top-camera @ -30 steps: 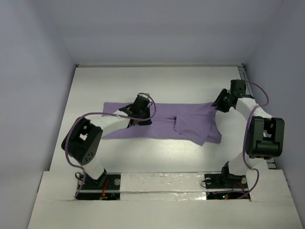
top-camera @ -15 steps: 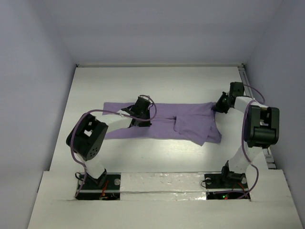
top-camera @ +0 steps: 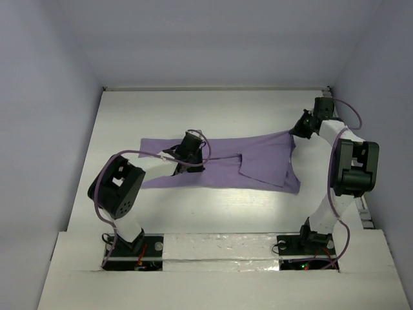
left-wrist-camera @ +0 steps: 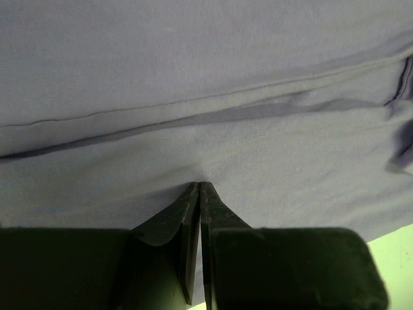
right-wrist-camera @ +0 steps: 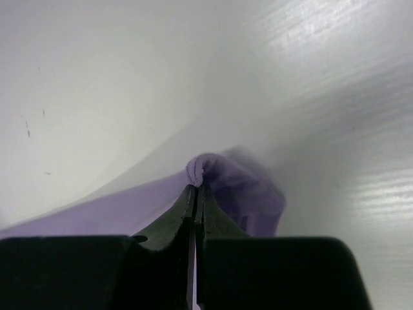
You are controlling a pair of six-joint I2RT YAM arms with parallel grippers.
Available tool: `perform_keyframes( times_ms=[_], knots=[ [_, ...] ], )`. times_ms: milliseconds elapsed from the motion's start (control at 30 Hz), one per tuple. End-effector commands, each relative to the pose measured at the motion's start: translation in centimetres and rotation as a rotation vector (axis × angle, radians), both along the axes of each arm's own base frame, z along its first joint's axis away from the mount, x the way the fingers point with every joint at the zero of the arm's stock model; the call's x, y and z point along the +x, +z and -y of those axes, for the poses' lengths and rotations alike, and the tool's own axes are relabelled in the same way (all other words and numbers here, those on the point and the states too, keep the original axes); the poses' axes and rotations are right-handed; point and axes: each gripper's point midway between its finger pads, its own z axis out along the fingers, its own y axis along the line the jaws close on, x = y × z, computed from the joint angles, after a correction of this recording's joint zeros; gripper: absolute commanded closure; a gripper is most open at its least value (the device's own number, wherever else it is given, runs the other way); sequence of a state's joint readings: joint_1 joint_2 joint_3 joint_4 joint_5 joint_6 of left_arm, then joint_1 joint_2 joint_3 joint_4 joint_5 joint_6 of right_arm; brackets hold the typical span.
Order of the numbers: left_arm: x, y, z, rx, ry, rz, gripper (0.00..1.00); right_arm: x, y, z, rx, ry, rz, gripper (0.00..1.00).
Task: Fold and stack the t-shirts
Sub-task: Fold the other side of the tshirt into a rectangle
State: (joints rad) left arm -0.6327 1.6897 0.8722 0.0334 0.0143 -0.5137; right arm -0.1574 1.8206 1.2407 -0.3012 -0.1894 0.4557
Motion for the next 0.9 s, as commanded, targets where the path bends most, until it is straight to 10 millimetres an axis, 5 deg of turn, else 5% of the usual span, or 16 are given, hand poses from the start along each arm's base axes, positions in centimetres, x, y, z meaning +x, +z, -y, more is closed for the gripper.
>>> perform_keyframes(
  times_ms=[0, 167, 200, 233, 367, 433, 500, 533, 567, 667, 767, 867],
  knots=[
    [-3.5, -4.1, -3.6, 0.148, 0.012, -0.134, 0.97, 2.0, 0.4, 1.3, -0.064, -0.002, 0.020, 0.95],
    [-3.7, -3.5, -3.3, 0.133, 0.001, -0.137, 0.97, 2.1, -1.1, 2.0, -0.098, -0.001, -0.035, 0.76],
    [-3.5, -2.8, -3.2, 0.123, 0.000, -0.127, 0.96, 1.9, -1.1, 2.2, -0.106, -0.006, -0.045, 0.61],
    [-3.3, -2.6, -3.0, 0.120, -0.001, -0.122, 0.94, 1.8, -1.1, 2.2, -0.106, -0.006, -0.050, 0.57],
    [-1.2, 2.0, -2.6, 0.101, 0.018, -0.017, 0.80, 1.6, 1.9, 2.0, -0.100, -0.015, -0.001, 0.50],
    [0.8, 5.0, -1.9, 0.083, 0.035, 0.057, 0.69, 0.6, 3.8, 0.8, -0.071, -0.005, 0.037, 0.56],
    [2.4, 6.8, -2.6, 0.083, 0.079, 0.100, 0.66, -0.6, 5.9, -1.2, -0.042, 0.006, 0.086, 0.76],
    [3.9, 7.9, -3.3, 0.063, 0.116, 0.122, 0.65, -2.0, 4.5, -2.3, -0.025, 0.022, 0.061, 0.96],
    [4.8, 8.4, -3.5, 0.043, 0.131, 0.132, 0.65, -2.8, 4.3, -4.6, 0.012, 0.065, 0.057, 1.00],
    [7.8, 7.8, -6.4, 0.043, 0.224, 0.130, 0.65, -5.6, 2.5, -8.6, 0.053, 0.146, 0.013, 1.00],
    [10.2, 5.9, -10.0, 0.010, 0.324, 0.082, 0.67, -8.0, -0.2, -10.7, 0.098, 0.182, -0.056, 1.00],
    [10.5, 4.0, -12.6, -0.007, 0.400, 0.045, 0.68, -10.8, -2.7, -11.6, 0.126, 0.182, -0.125, 1.00]
  ],
)
